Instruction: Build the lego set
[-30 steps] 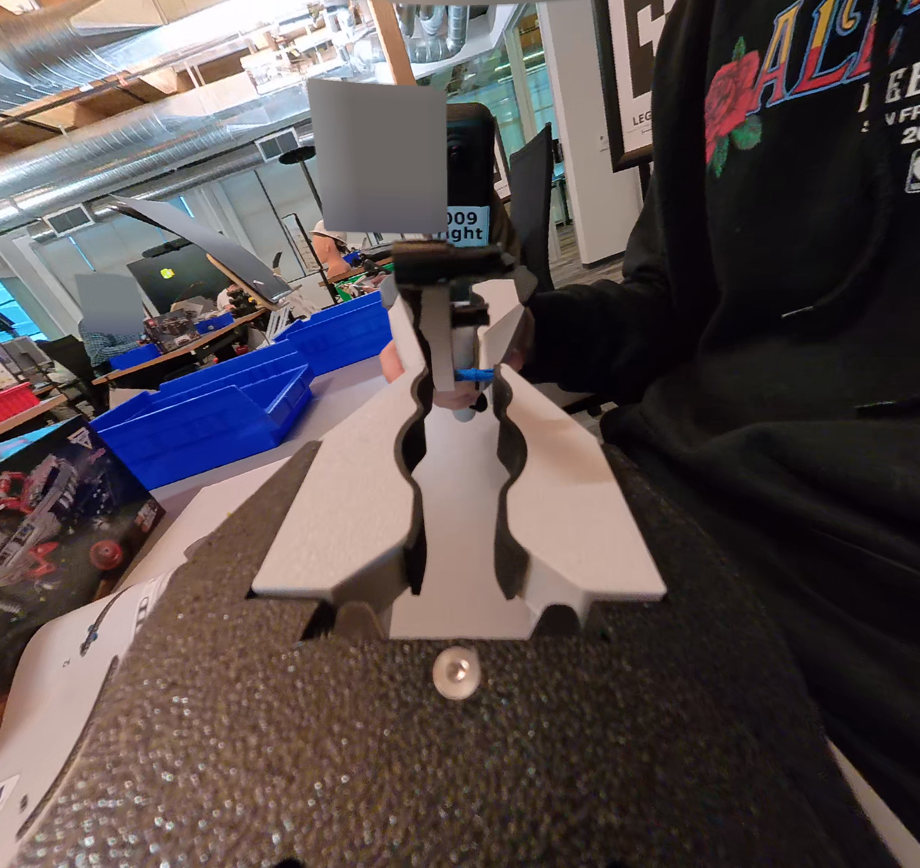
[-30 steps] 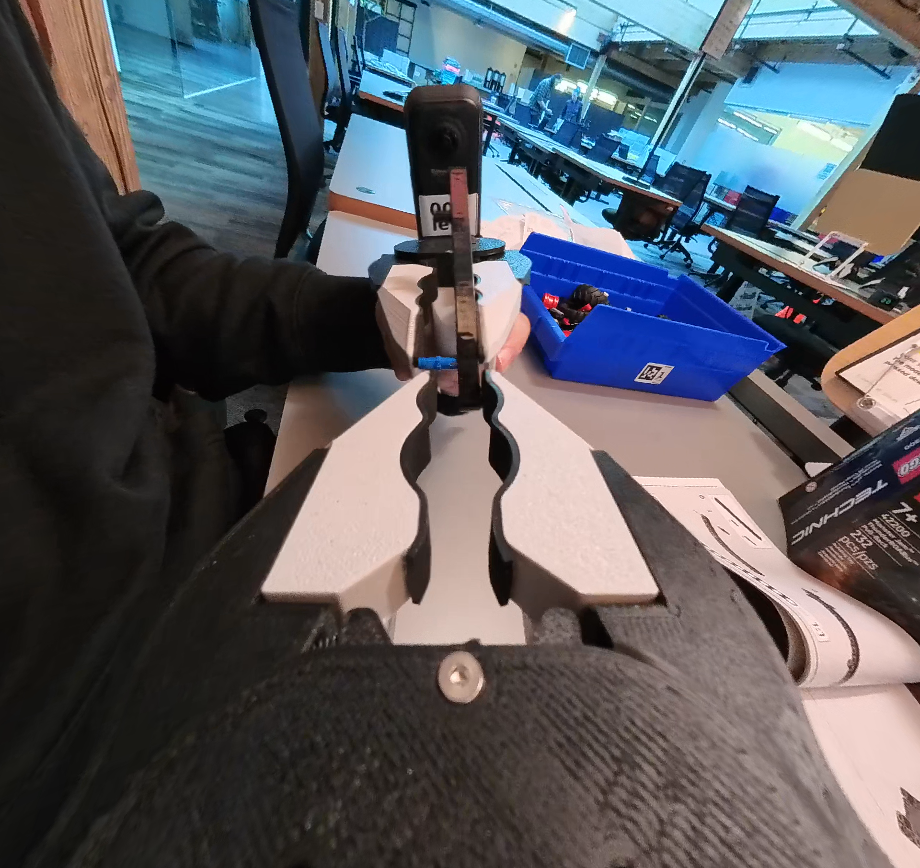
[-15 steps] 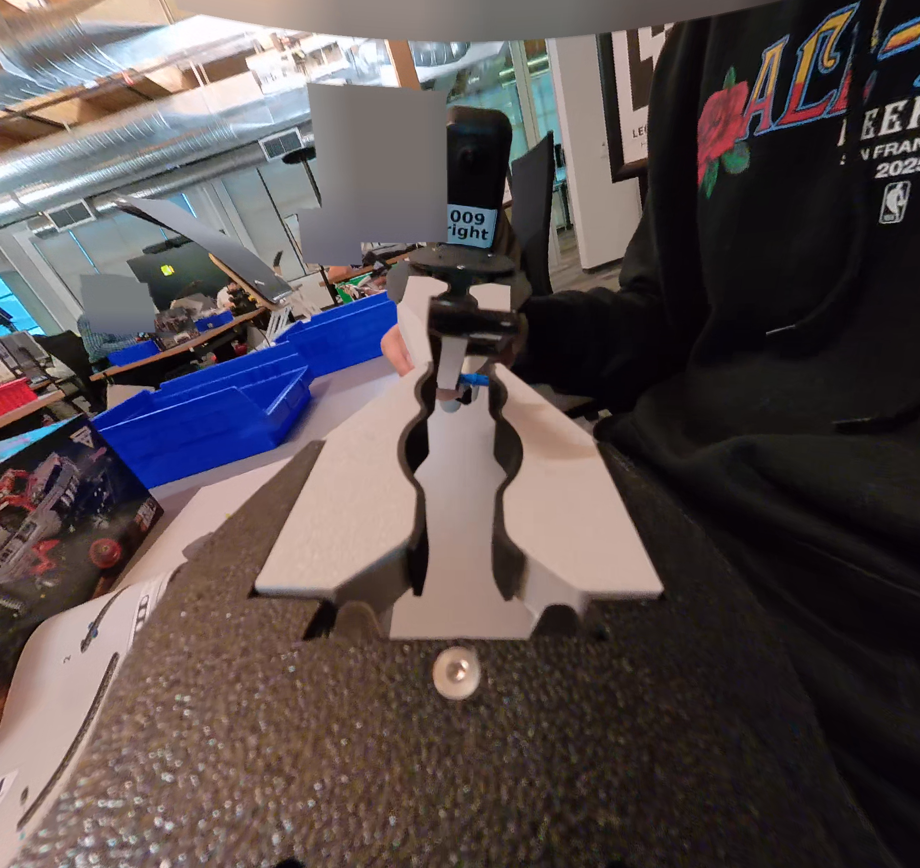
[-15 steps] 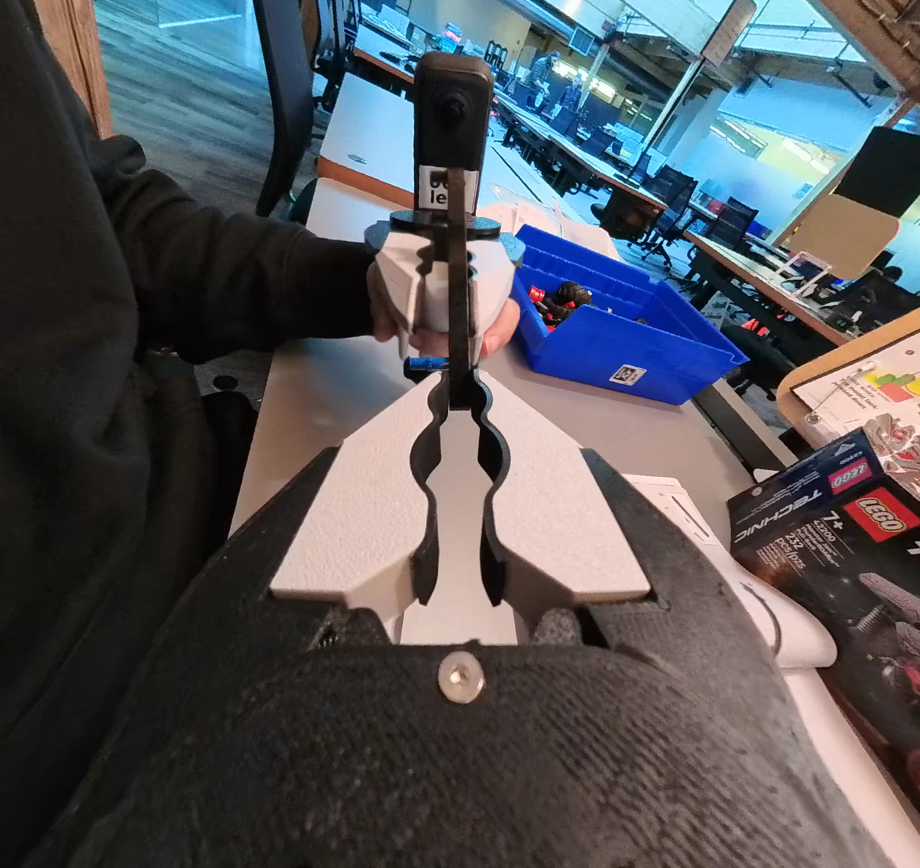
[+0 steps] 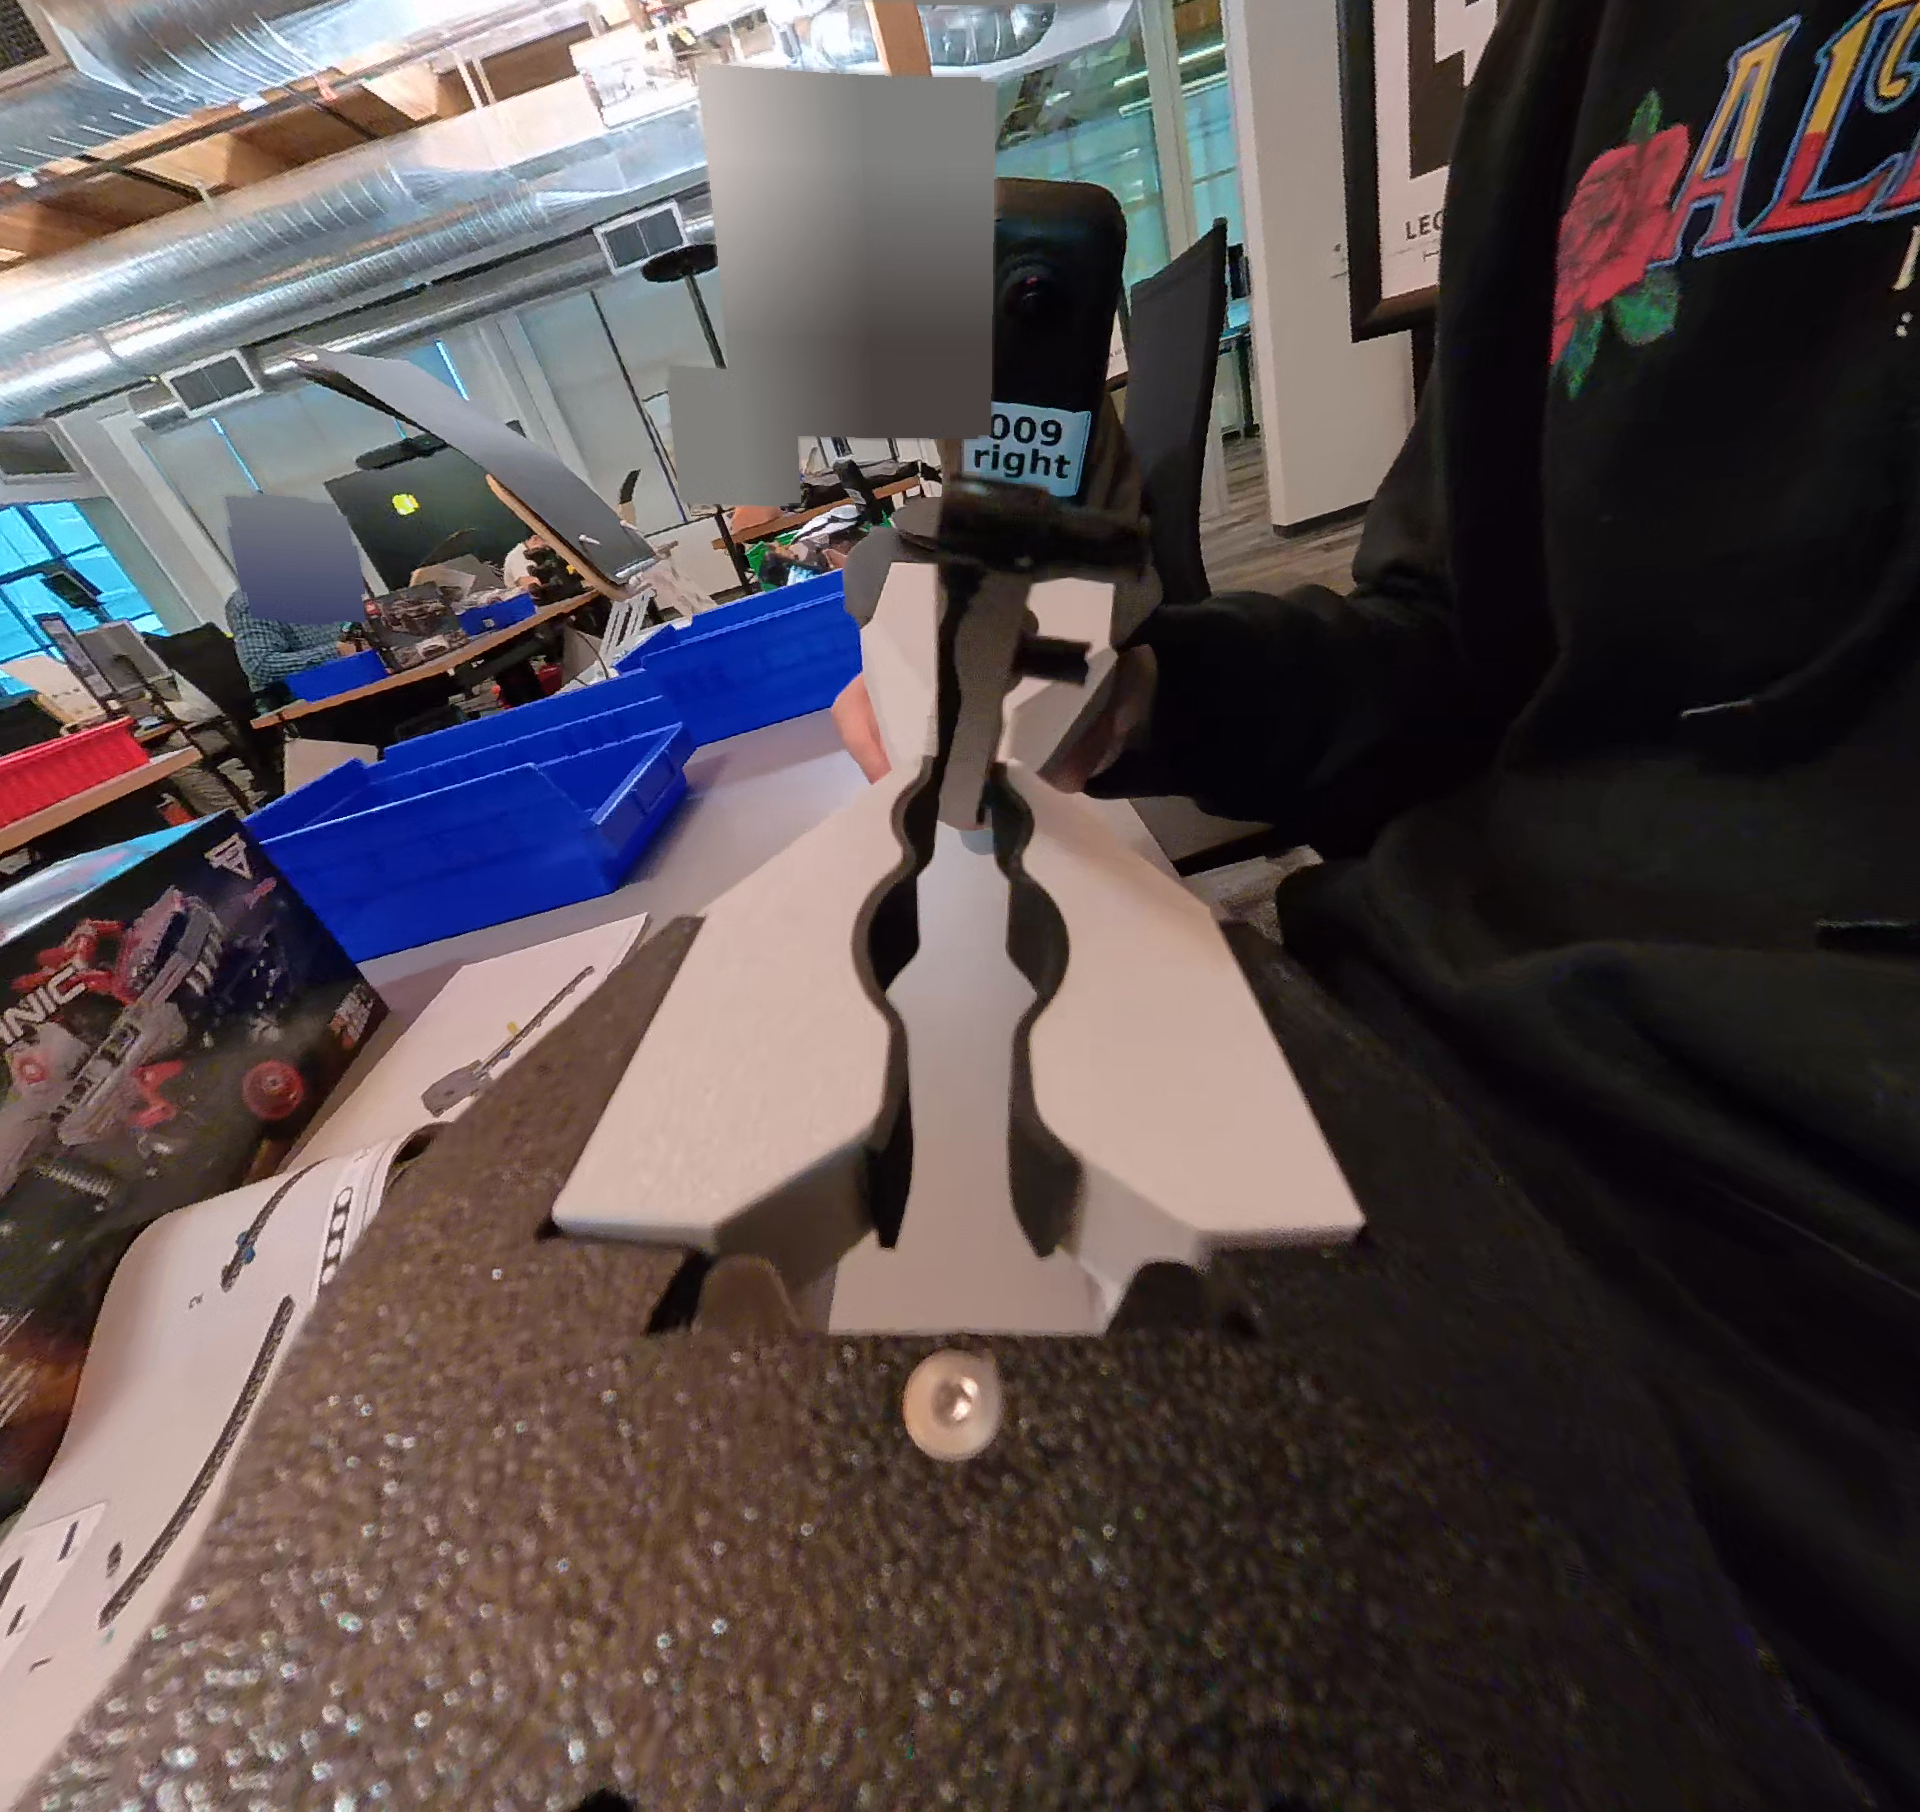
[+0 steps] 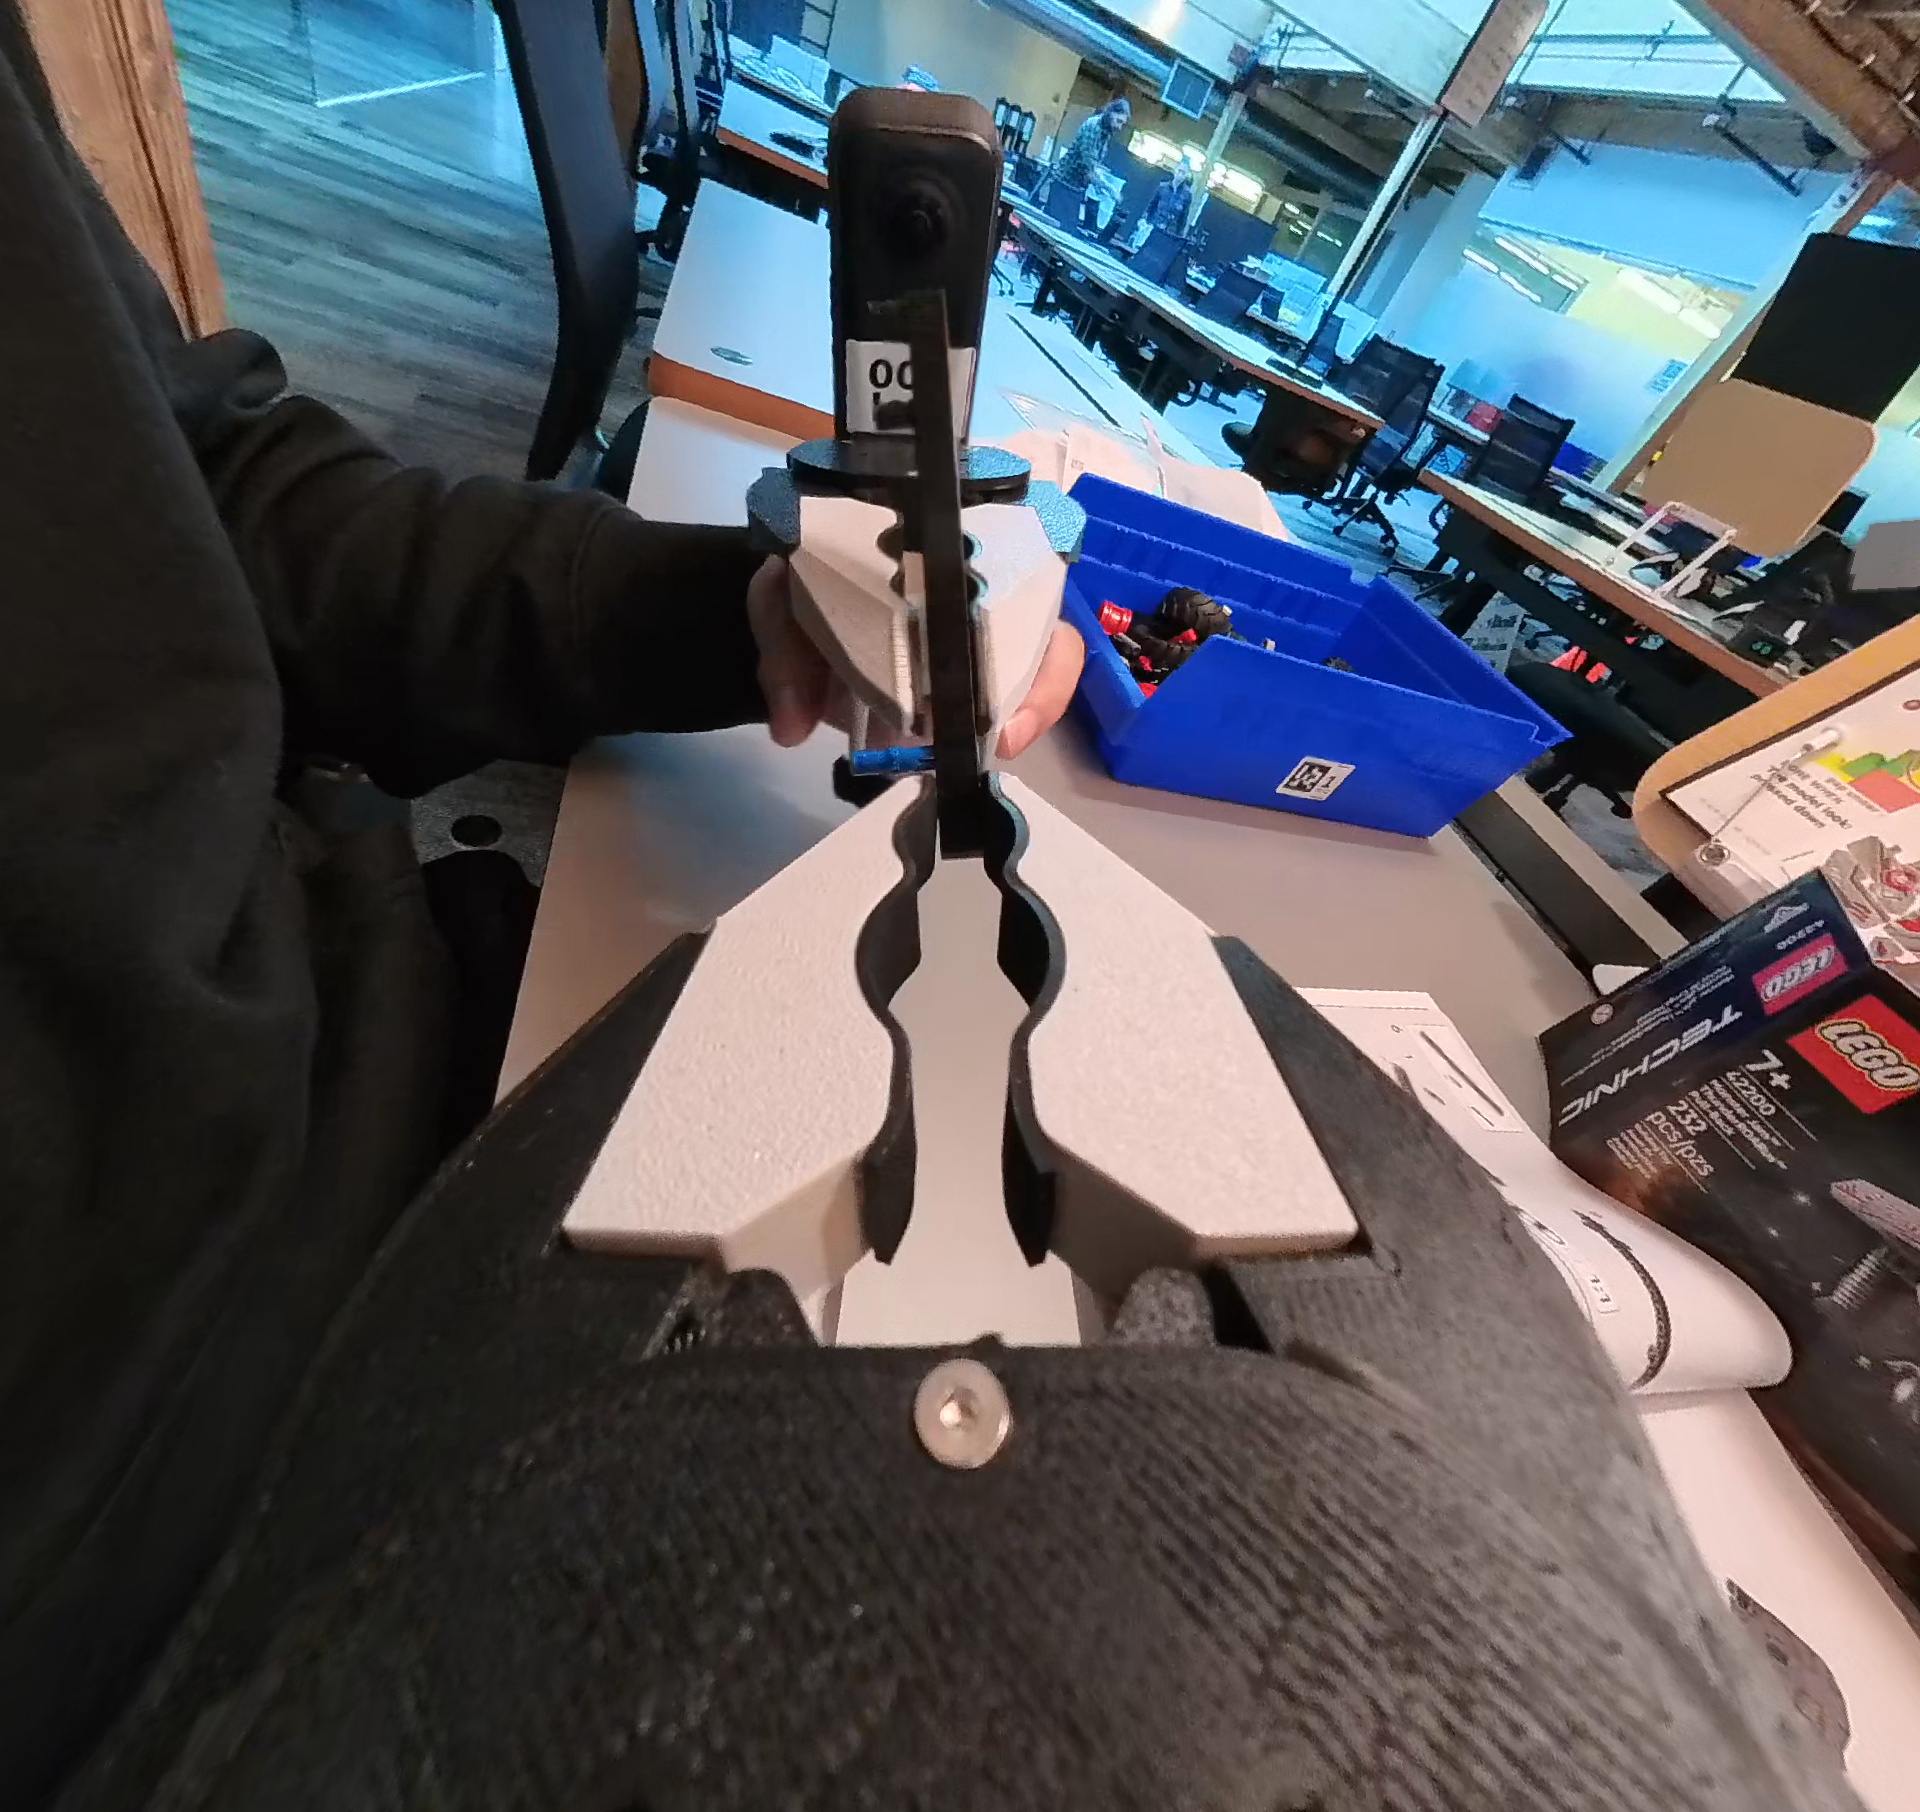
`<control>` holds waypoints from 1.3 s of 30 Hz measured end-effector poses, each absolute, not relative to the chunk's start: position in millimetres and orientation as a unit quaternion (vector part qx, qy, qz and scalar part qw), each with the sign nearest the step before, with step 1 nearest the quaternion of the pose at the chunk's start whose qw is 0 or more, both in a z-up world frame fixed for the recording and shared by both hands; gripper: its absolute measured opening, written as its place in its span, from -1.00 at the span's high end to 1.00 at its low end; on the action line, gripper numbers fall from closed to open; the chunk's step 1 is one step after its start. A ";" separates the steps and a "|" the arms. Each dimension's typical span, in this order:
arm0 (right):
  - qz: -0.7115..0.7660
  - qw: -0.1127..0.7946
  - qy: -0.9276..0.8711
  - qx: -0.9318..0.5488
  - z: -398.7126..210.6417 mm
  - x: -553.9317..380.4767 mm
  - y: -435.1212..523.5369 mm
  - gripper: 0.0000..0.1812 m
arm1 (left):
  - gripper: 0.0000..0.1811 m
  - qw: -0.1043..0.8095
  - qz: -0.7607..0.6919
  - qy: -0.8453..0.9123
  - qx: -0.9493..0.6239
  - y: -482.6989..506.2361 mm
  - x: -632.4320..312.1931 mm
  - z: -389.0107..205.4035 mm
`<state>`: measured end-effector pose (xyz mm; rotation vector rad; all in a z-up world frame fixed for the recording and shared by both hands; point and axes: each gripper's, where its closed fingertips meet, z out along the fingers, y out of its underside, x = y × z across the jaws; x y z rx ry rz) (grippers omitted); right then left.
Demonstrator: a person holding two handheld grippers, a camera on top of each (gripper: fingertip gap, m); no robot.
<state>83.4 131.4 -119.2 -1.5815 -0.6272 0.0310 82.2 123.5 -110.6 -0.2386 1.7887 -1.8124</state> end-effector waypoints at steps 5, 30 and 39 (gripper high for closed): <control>0.013 0.659 -0.265 -0.704 -119.5 87.4 132.6 0.93 | 0.64 0.246 -0.681 0.685 -0.082 118.4 73.7 -114.1; 0.061 0.677 -0.227 -0.697 -110.8 84.2 134.4 0.93 | 0.75 0.316 -0.657 0.680 -0.080 121.5 80.1 -105.4; 0.058 0.679 -0.219 -0.699 -111.3 85.6 136.3 0.93 | 0.78 0.320 -0.654 0.680 -0.085 123.6 82.2 -105.9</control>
